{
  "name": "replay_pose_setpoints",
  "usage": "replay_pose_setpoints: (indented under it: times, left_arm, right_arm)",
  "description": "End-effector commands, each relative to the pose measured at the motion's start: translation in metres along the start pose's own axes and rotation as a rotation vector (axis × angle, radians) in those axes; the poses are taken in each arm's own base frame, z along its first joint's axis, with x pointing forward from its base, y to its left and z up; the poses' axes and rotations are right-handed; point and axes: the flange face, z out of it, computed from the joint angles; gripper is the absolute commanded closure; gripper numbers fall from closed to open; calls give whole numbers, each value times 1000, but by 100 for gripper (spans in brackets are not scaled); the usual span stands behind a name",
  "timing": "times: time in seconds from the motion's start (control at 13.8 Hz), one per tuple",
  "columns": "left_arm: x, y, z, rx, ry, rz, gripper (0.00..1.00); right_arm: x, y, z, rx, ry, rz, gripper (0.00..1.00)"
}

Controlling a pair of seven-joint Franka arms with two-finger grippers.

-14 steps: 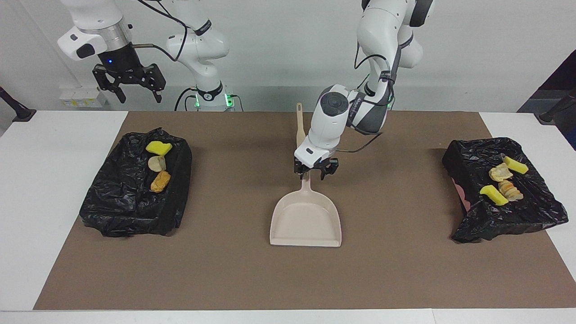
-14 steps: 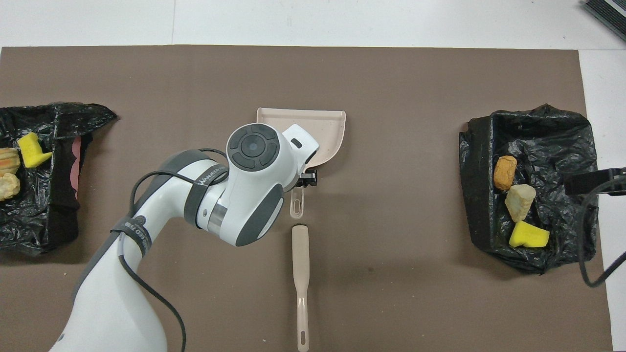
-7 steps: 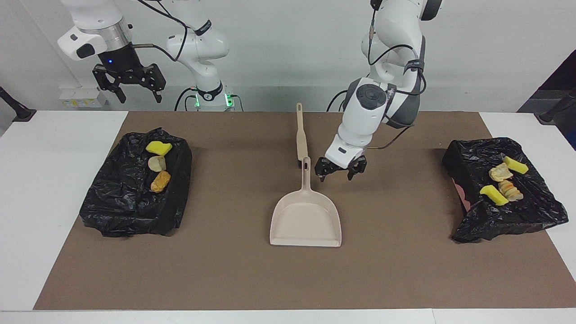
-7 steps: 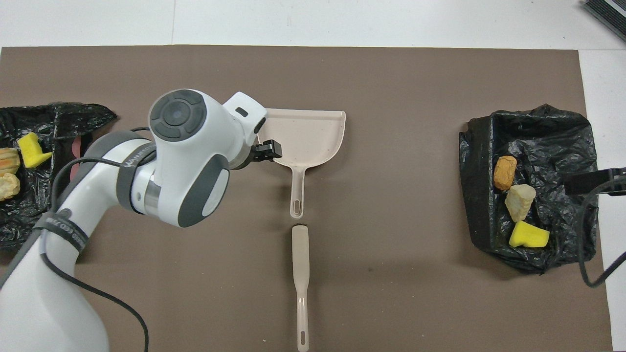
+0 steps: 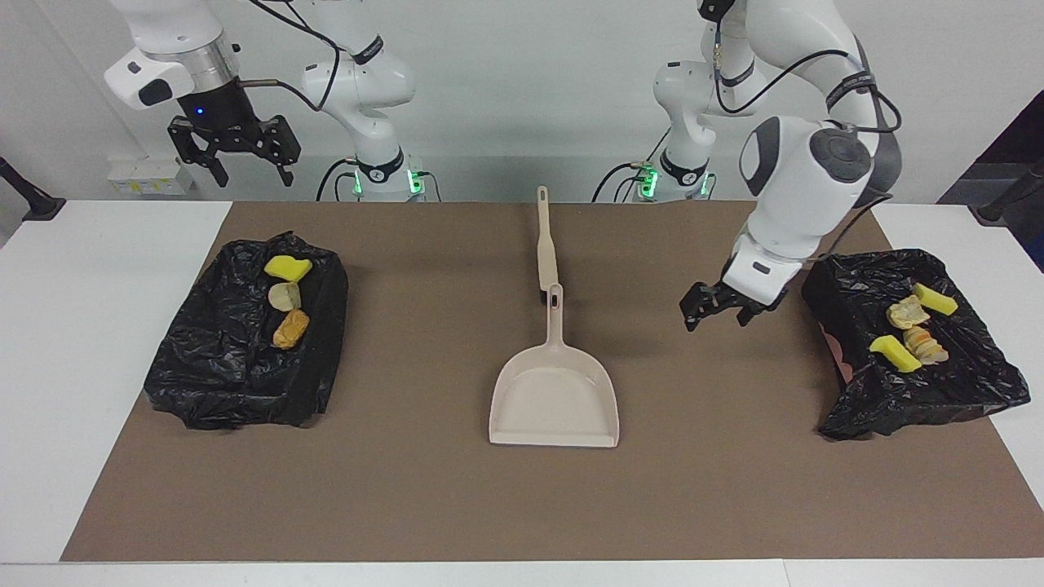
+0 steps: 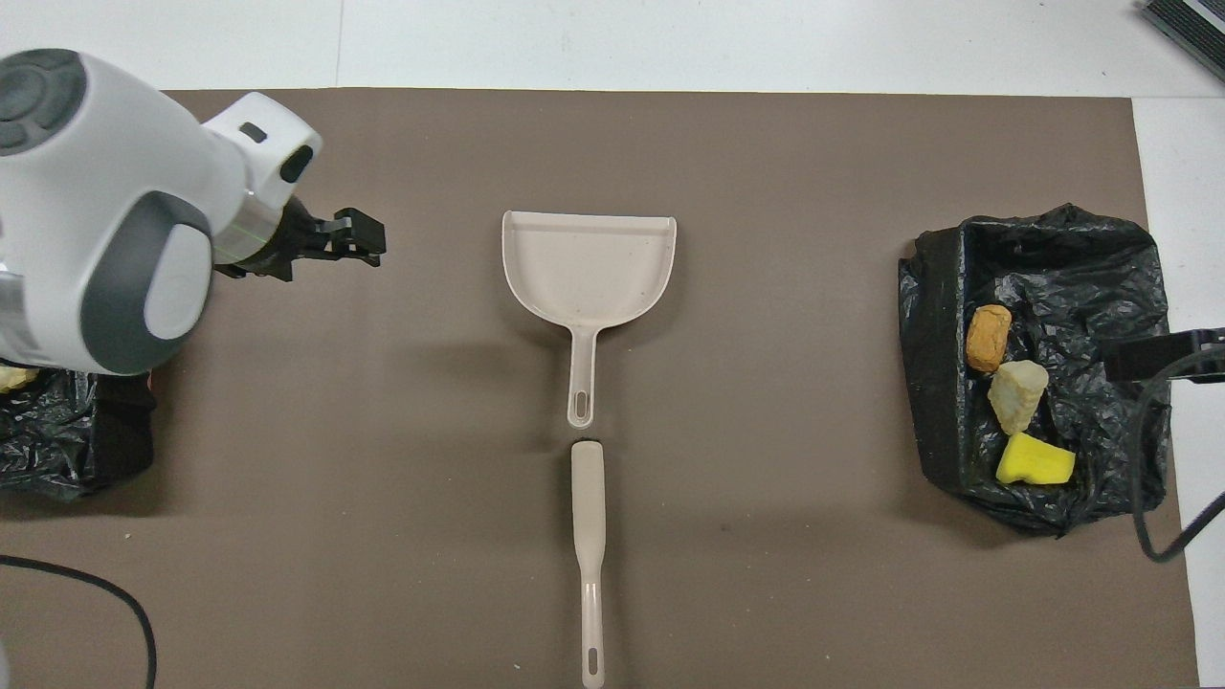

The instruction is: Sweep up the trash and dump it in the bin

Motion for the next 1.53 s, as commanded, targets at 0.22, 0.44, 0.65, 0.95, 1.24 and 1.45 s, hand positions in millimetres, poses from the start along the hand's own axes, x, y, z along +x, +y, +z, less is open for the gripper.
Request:
replay_pose_setpoints:
  times: [0.22, 0.44, 0.65, 0.95, 1.24, 1.45]
  left_arm:
    - [4, -104, -51, 0, -21, 120, 0]
    - [-9, -124, -76, 11, -3, 137, 0]
    - [-23, -117, -89, 48, -20, 155, 0]
    - [-51, -116, -118, 46, -36, 167, 0]
    - [-71, -113, -137, 61, -56, 175, 0]
    - [-83, -115, -131, 60, -63, 179, 0]
  right_arm:
    - [-1, 1, 1, -2, 11, -22, 0]
    - [-1, 1, 1, -2, 11, -22, 0]
    - [-1, 1, 1, -2, 11, -22, 0]
    - [-1, 1, 1, -2, 11, -22, 0]
    - [-1, 1, 1, -2, 11, -22, 0]
    - [-1, 1, 1, -2, 11, -22, 0]
